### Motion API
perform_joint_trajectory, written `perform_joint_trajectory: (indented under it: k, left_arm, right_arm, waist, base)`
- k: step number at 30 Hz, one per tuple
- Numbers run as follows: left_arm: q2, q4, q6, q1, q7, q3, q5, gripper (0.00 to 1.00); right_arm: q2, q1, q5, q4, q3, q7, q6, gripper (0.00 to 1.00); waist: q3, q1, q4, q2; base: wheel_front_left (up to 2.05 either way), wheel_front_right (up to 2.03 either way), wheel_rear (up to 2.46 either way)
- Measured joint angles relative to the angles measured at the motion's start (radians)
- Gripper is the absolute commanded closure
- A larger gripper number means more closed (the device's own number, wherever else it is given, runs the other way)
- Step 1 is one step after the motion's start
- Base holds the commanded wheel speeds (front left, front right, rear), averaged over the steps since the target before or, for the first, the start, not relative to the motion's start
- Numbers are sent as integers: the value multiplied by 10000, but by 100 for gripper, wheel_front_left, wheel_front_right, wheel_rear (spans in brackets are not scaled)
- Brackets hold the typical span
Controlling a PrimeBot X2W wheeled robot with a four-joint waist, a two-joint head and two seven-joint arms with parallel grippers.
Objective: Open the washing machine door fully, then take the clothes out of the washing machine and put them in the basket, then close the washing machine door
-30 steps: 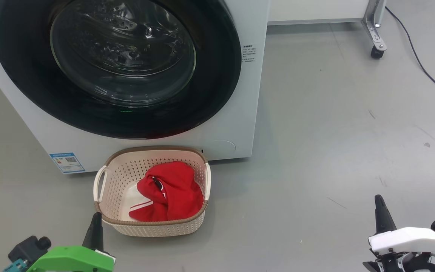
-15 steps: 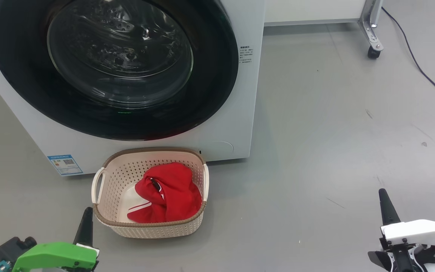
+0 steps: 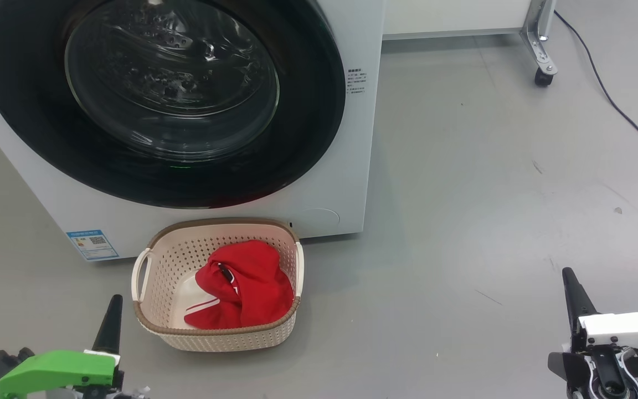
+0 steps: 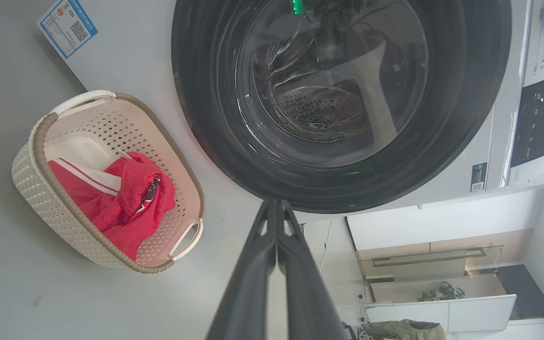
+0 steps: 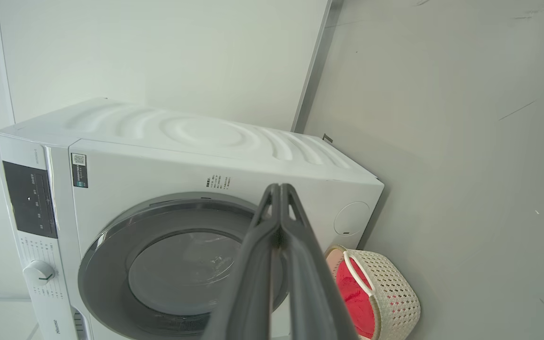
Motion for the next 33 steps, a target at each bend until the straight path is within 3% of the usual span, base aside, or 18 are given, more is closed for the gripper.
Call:
perform_joint_trajectory:
  k: [13, 33]
  left_arm:
    - [31, 48, -299, -196, 372, 512, -1672, 100]
    - [40, 125, -372, -244, 382, 537, -1691, 100]
  right_arm:
    - [-121, -382, 1751, 196, -267, 351, 144, 100]
    - [-128, -437, 1852, 336, -297, 399, 224, 100]
  waist:
    - [-34, 0, -79, 0]
    - [-39, 0, -80, 0]
  base:
    - [0, 0, 0]
    - [0, 0, 0]
